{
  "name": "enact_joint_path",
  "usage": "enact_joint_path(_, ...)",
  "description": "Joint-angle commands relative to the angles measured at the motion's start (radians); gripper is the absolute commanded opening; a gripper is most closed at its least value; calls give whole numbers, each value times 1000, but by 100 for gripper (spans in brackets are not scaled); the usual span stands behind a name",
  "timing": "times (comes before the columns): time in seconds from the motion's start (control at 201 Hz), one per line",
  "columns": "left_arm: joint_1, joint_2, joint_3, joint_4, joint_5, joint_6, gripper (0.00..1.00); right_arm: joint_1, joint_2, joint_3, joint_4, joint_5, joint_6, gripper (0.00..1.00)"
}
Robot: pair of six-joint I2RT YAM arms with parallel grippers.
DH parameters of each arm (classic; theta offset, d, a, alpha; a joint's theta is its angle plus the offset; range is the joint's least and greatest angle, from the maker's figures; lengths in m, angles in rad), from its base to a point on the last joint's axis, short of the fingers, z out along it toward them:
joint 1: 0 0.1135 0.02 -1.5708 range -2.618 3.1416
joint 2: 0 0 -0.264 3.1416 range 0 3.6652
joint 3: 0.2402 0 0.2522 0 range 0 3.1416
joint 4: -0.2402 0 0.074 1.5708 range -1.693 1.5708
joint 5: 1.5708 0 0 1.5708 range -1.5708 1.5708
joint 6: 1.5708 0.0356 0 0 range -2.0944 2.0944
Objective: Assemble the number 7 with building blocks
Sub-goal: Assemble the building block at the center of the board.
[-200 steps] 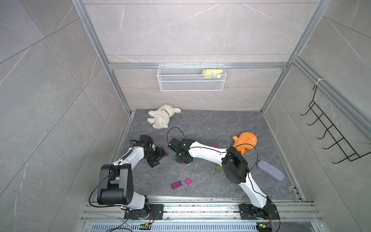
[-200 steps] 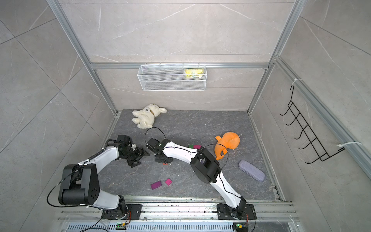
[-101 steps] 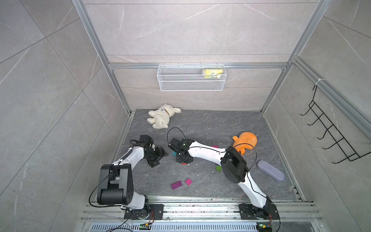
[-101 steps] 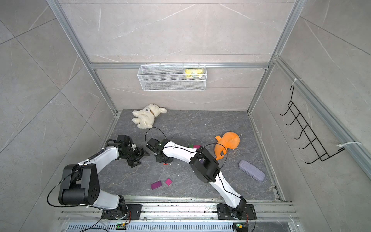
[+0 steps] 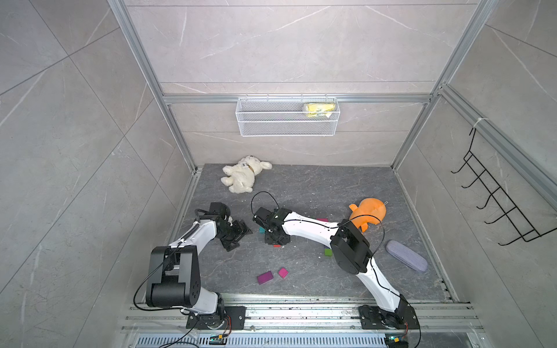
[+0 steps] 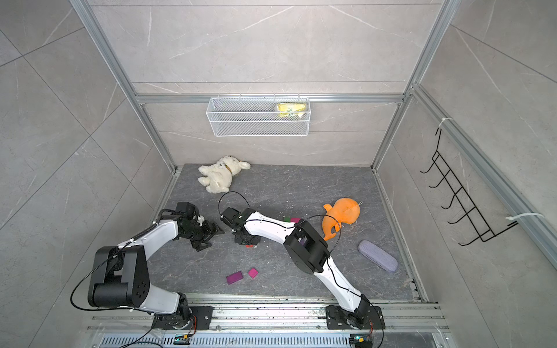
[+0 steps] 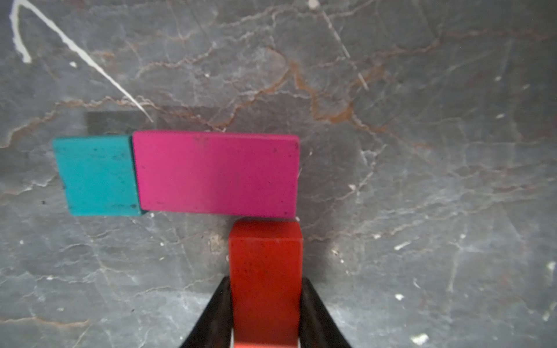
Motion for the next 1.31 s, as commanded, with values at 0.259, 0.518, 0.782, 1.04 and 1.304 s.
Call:
enact_joint_path(0.259,-3,11,18,-5,-5,5,82,-8,46,25,-28,-4,27,37)
enact_joint_path(0.518,-2,15,16,-1,-4,5,82,-12,61,43,-34,-11,29,37)
enact_joint_path(0.782,-3,15,16,1,-5,4,82,-13,67,46,-35,-17,29,38)
enact_joint_path(1.04,-2,17,15,2,-7,4,82,-13,76,58,-43,-18,30,39)
enact_joint_path(1.304,-2,18,13,2,-8,4,82,-14,84,61,-44,-17,38,39)
